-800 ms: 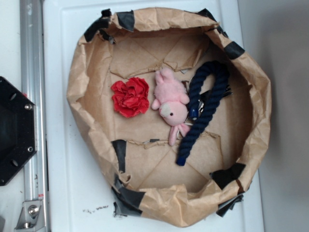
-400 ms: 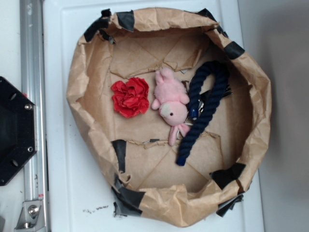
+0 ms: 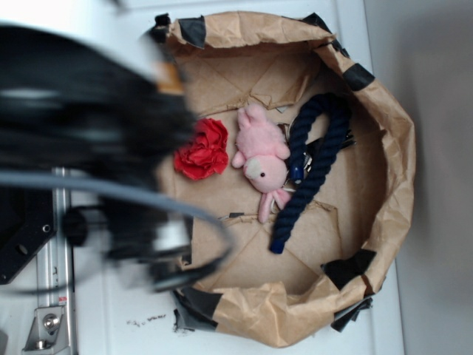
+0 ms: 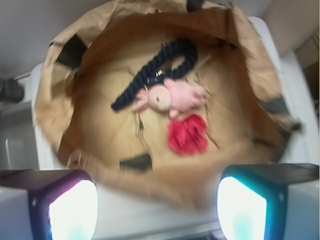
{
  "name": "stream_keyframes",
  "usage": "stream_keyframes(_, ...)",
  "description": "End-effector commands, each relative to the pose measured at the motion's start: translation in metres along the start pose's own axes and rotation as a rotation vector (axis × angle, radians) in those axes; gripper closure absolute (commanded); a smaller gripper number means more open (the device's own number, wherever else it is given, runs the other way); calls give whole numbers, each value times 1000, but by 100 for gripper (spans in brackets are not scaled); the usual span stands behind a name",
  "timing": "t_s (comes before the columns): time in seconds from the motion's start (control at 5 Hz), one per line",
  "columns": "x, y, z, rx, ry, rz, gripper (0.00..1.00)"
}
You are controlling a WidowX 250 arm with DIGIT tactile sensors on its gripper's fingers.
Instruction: Grab the blue rope.
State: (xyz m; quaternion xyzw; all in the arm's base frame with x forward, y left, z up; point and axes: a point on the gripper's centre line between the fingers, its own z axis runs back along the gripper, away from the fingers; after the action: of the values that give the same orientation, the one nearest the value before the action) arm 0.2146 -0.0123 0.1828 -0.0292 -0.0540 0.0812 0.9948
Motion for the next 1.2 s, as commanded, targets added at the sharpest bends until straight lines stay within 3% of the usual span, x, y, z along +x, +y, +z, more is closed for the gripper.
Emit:
stream_keyframes(0.0,51,-16,-81,142,46,-125,0)
stream_keyframes(0.2,69,-27,-112,166,51,-162,0)
stream_keyframes(0.4,78,-28,-134,144,24,-157,0)
stream_keyframes(0.6,80,-32,-162,105,74,-190,0)
stream_keyframes(0.8,71,-36,-174,116,136,-114,100)
stream_keyframes(1.0,52,-30,-182,124,201,-29,100)
